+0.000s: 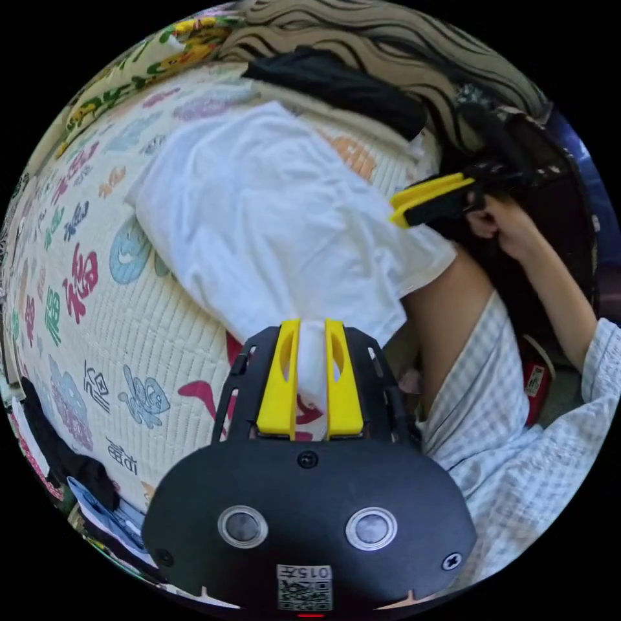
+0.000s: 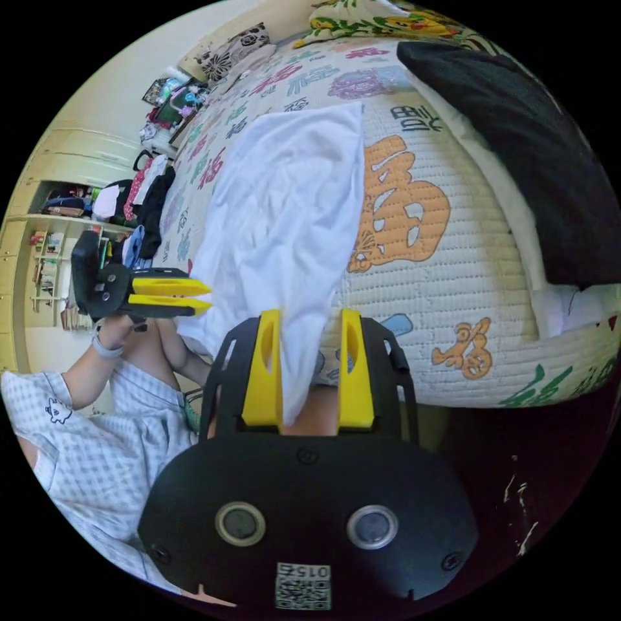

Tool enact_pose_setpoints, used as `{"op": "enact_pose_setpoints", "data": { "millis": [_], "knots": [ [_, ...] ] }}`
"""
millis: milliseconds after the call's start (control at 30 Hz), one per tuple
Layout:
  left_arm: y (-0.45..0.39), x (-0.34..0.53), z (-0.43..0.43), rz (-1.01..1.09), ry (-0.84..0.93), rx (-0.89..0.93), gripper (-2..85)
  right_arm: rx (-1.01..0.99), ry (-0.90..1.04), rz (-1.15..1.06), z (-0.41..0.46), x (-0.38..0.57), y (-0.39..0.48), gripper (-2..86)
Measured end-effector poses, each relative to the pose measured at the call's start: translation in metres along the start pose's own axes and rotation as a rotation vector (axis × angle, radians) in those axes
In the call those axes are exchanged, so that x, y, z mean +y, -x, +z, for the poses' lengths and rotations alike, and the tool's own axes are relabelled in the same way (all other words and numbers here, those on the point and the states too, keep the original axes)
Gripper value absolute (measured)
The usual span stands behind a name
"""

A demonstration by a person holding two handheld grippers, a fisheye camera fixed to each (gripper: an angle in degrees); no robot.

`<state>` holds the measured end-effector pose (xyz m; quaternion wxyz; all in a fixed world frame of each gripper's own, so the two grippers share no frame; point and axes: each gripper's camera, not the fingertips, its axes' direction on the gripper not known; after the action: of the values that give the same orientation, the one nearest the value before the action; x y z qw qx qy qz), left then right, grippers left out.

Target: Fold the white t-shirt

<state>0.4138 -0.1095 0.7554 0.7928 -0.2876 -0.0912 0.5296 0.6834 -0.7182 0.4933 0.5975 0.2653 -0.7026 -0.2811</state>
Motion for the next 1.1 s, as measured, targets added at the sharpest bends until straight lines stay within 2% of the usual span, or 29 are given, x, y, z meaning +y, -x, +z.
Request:
{"op": "enact_pose_setpoints", "data": {
  "millis": [67, 233, 367, 467, 600, 733, 867, 1100],
  "knots": [
    [0.017, 0.007, 0.025, -0.008, 0.065, 0.004, 4.8, 0.087, 0.037, 0.011, -0.001, 0.005, 0.0, 8.4],
    [0.033, 0.01, 0.021, 0.016, 0.087, 0.072, 5.5, 0.049, 0.088, 0.046, -0.016, 0.011, -0.009, 10.8],
    [0.086, -0.004, -0.034, 0.002, -0.185, -0.04, 7.0, 0.084, -0.033, -0.032, -0.051, -0.009, 0.0, 11.8],
    [0.153, -0.039, -0.047, -0.071, -0.272, -0.056, 8.0, 0.09, -0.107, -0.034, -0.066, -0.05, -0.007, 13.4],
    [0.226, -0.08, -0.028, -0.123, -0.245, 0.084, 7.2, 0.084, -0.125, 0.075, -0.065, -0.101, -0.035, 13.3],
    [0.253, -0.098, -0.003, 0.07, -0.187, 0.188, 0.2, -0.021, -0.096, 0.123, -0.054, -0.129, -0.053, 6.2],
    [0.278, -0.094, -0.002, 0.143, -0.162, 0.146, -0.8, 0.086, -0.042, 0.04, -0.049, -0.133, -0.045, 3.5],
    [0.319, -0.084, 0.006, 0.14, -0.137, 0.151, -0.8, 0.115, -0.122, 0.062, -0.047, -0.14, -0.041, 3.2]
  ]
}}
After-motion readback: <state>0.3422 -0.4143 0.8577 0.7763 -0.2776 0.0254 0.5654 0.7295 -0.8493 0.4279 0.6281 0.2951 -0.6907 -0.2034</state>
